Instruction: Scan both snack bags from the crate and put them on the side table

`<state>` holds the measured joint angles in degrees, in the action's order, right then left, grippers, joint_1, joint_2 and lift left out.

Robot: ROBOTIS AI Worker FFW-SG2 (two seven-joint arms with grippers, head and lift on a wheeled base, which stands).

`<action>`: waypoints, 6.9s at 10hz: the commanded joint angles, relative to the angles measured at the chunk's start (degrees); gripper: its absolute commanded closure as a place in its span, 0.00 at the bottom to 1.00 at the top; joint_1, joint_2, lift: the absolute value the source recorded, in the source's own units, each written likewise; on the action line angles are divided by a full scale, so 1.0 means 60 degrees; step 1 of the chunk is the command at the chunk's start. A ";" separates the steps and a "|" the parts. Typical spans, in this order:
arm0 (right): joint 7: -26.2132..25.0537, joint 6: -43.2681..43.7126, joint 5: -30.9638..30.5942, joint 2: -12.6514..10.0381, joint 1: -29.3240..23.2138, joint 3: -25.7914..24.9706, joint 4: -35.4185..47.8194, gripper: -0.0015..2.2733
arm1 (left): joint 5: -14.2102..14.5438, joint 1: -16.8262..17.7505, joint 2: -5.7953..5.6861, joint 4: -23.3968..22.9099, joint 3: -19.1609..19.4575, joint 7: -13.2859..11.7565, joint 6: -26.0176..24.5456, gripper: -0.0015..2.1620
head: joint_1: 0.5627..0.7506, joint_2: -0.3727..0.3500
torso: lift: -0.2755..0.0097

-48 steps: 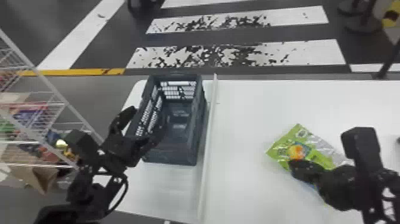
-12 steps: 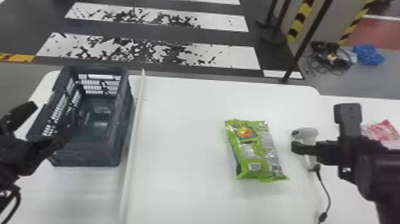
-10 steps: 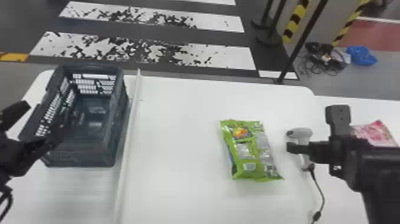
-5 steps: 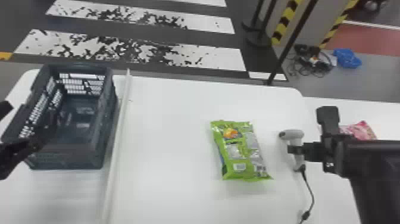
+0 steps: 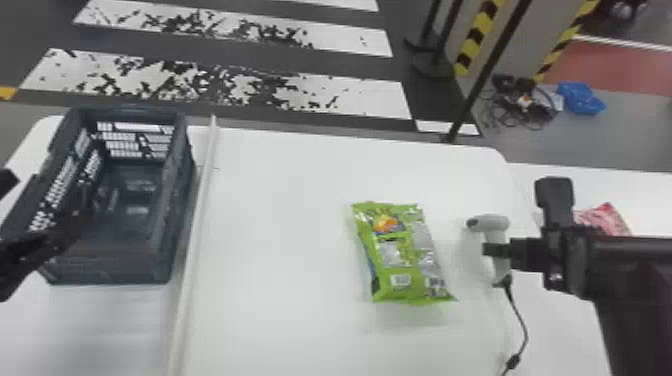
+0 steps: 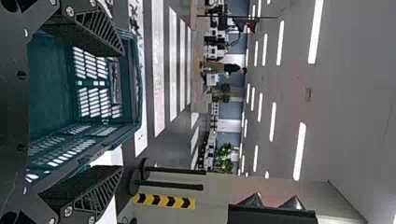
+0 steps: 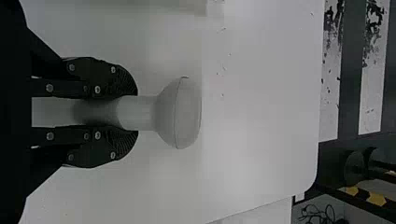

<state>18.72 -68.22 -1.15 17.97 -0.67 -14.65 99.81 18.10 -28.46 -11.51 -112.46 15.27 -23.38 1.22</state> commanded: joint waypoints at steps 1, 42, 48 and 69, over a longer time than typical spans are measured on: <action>0.0001 -0.0665 0.0060 -0.0066 -0.0577 -0.0180 0.1294 0.99 | 0.0000 -0.0003 0.0000 0.0008 0.0004 0.0000 0.0008 0.07 | 0.70 0.28 | 0.66; 0.0206 0.0448 -0.0438 0.0329 0.0932 0.0581 -0.1401 0.99 | -0.0058 0.0041 -0.0015 0.0111 -0.0069 0.0014 0.0038 0.07 | 0.70 0.26 | 0.66; -0.0322 0.0683 -0.0072 0.0256 0.0595 0.0406 -0.0947 0.00 | -0.0044 0.0026 -0.0030 0.0096 -0.0055 0.0000 0.0038 0.07 | 0.70 0.27 | 0.66; 0.4468 -0.2628 0.3253 0.0329 0.0859 -0.0283 -0.2368 0.99 | -0.0058 0.0187 0.0000 0.0374 -0.0099 0.0000 0.0067 0.07 | 0.70 0.55 | 0.66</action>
<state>45.33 -83.45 18.48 19.85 4.46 -16.29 85.61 17.75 -27.36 -11.50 -110.24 14.68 -23.42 1.62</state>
